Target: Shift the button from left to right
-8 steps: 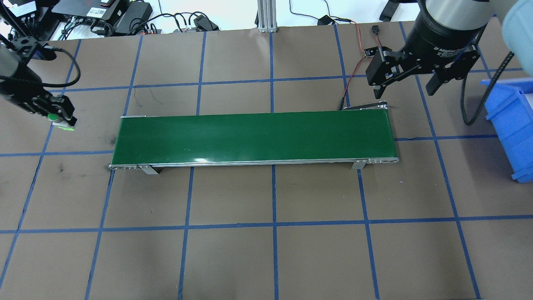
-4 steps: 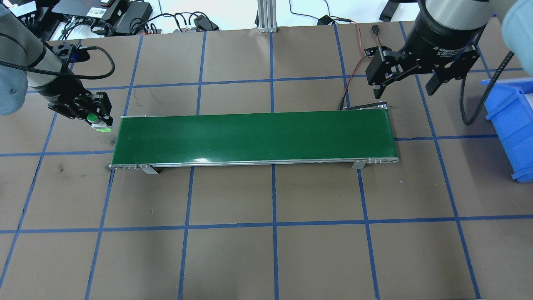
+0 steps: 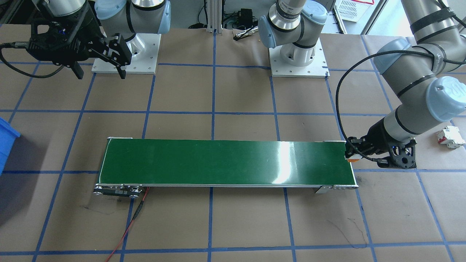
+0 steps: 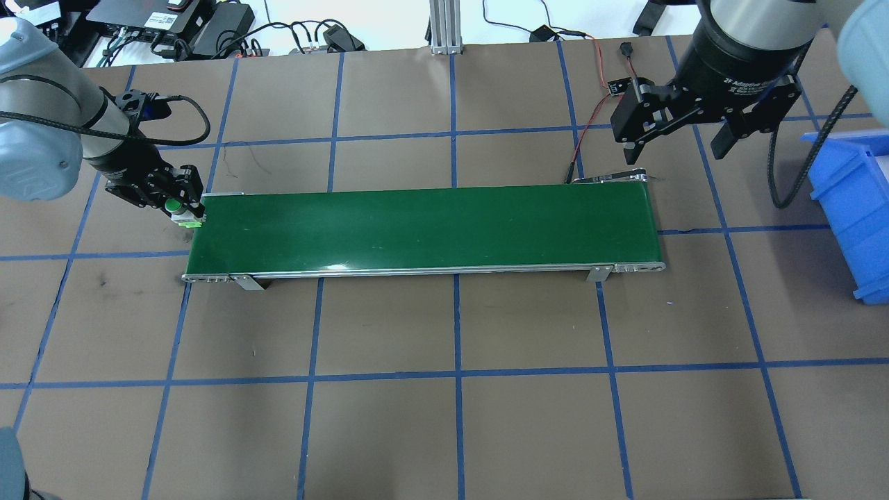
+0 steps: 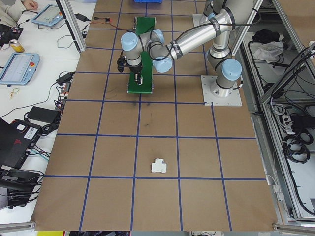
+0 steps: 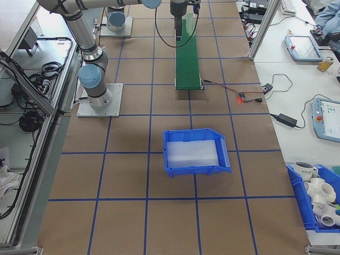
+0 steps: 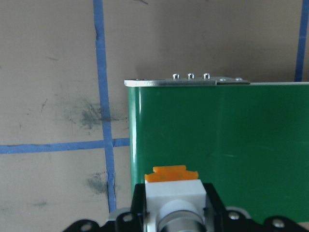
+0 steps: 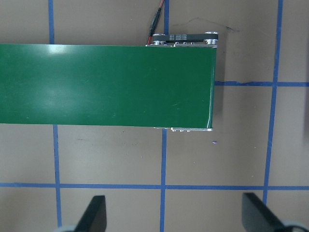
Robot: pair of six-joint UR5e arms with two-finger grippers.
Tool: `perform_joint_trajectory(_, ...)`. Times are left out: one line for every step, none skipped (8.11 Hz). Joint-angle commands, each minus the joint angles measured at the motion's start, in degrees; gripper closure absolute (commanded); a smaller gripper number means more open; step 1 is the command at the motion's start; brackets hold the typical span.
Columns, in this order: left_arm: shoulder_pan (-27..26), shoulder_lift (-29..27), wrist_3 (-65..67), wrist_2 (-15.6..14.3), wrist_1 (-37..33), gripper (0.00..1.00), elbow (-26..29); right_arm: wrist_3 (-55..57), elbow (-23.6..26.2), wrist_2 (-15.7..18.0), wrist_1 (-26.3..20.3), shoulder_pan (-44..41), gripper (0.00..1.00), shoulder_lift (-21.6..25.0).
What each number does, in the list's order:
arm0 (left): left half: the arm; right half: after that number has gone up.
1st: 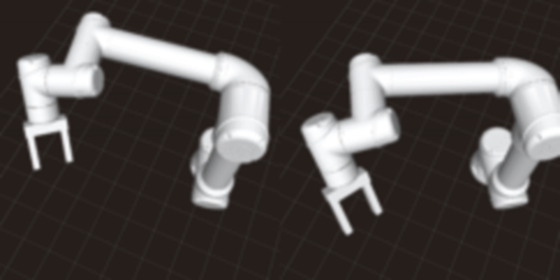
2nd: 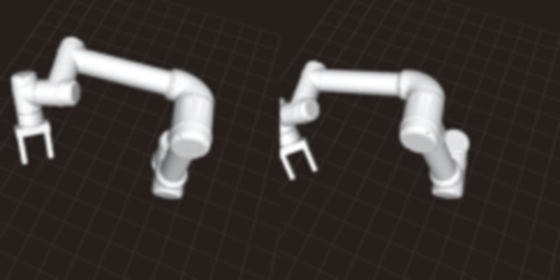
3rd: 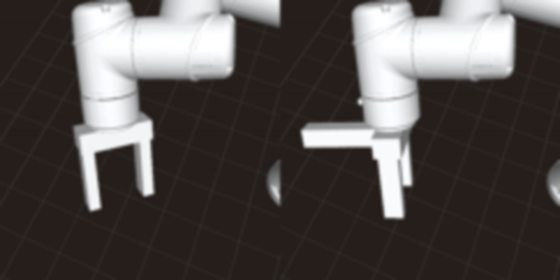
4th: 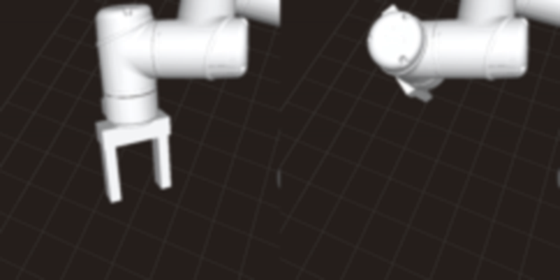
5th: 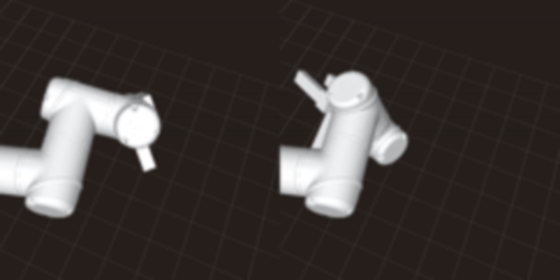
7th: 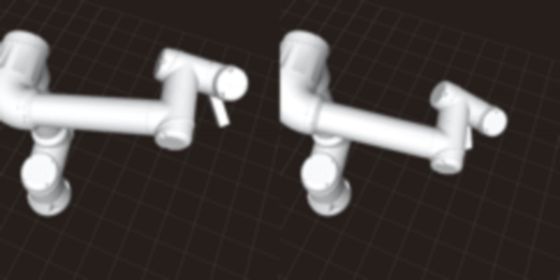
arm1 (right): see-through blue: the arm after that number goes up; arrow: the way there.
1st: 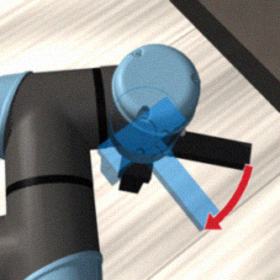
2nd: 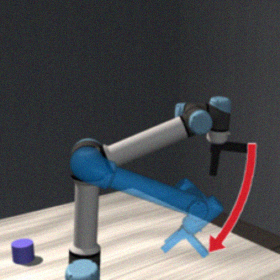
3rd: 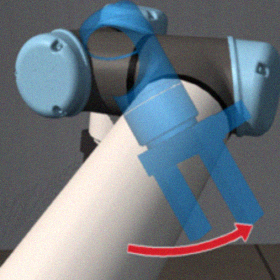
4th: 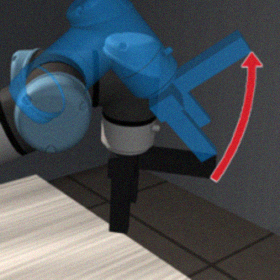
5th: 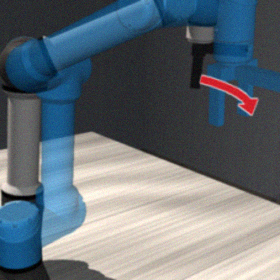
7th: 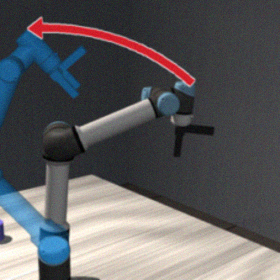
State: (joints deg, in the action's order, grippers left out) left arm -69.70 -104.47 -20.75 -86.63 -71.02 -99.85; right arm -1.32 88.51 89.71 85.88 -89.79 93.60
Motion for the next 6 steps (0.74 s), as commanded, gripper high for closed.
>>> perform_joint_trajectory(-0.17,-2.40,-0.96,0.14,1.85,1.00,-0.17,0.00,0.00,0.02,-0.01,0.05,0.00,0.00)
perform_joint_trajectory(-0.17,-3.01,-2.00,0.14,1.94,1.00,-0.08,-0.08,0.00,0.11,-0.01,-0.03,0.00,0.00)
perform_joint_trajectory(-0.52,-3.11,-1.67,0.23,2.11,1.00,-0.26,-0.26,0.00,0.11,-0.01,0.05,0.00,0.00)
perform_joint_trajectory(-0.44,-3.20,-1.75,0.32,2.12,1.00,-0.52,-0.26,0.00,0.02,-0.01,-0.03,0.00,0.00)
perform_joint_trajectory(-0.44,-3.46,-1.58,0.66,2.20,1.00,-1.22,-0.26,0.00,0.11,0.08,-0.03,0.00,0.00)
perform_joint_trajectory(-0.44,-3.72,-1.31,2.23,2.03,1.00,-1.75,-0.26,0.00,0.11,0.08,-0.03,0.00,0.09)
